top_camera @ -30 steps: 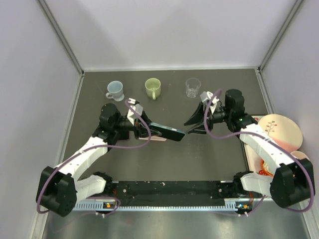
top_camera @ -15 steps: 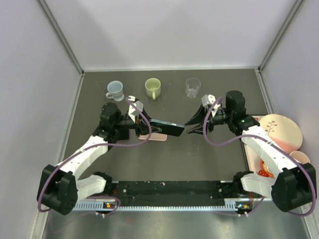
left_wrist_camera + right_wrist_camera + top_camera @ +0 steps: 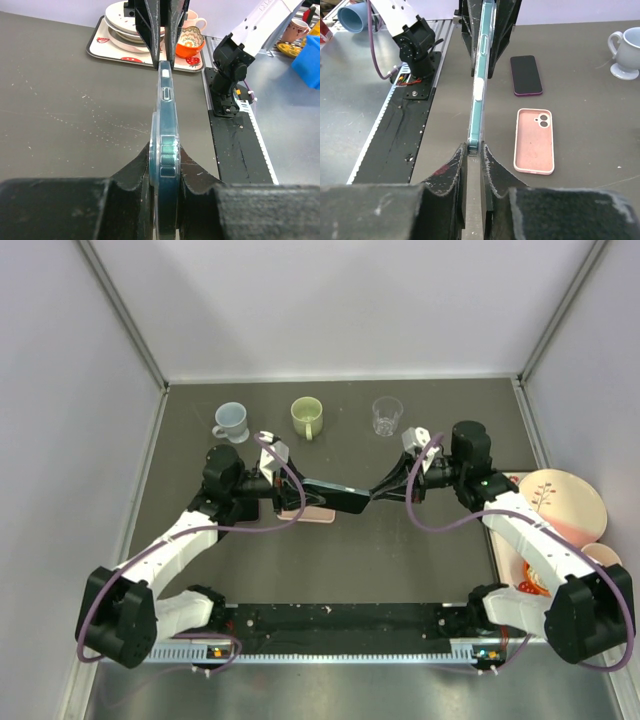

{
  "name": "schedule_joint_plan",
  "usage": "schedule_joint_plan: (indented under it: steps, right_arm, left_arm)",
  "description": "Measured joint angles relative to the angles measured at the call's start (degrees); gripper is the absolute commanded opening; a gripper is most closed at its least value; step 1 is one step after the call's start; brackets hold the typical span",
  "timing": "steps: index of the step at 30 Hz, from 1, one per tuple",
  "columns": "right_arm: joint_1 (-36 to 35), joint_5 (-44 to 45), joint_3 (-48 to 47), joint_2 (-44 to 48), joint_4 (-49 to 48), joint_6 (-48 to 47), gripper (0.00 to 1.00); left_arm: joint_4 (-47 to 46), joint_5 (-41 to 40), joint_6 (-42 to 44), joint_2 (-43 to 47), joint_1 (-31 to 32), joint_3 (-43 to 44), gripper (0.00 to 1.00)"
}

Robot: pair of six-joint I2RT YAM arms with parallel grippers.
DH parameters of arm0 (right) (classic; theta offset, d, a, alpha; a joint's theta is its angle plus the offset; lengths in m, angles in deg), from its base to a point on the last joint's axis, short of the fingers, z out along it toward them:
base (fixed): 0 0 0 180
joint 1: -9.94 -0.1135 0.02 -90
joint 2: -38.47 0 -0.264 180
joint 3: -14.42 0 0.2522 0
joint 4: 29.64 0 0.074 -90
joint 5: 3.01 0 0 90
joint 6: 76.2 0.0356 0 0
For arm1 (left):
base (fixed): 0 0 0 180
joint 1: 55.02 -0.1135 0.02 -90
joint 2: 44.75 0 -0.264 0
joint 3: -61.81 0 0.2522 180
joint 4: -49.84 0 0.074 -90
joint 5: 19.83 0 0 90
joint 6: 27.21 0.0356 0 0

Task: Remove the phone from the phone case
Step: Remove the phone case from the phone.

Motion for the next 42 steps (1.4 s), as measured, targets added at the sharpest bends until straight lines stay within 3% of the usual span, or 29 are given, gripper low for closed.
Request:
schedule_joint_plan:
  steps: [7,22,38,42]
  right_arm:
    - [0.0,-0.5,0.0,-0.1,0.2,0.2,0.0]
    - [-0.3,-10.5,-2.7,-4.6,0.7,5.9,0.0]
    - [-0.6,-13.9,-2.7,-6.1,3.4,5.2,0.0]
    - [-0.6,-13.7,-2.3,-6.1,-0.2,9.4,0.0]
  left_arm:
    - [0.0,1.3,0.0,0.0,0.0,0.1,0.0]
    - [-4.9,7.4,-3.2,0.9,-0.3,-0.7,0.0]
    - [-6.7,9.4,-5.5,0.9,0.3,-1.1,0.0]
    - [-8.3,10.3,-6.1,0.9,0.3,-1.1,0.0]
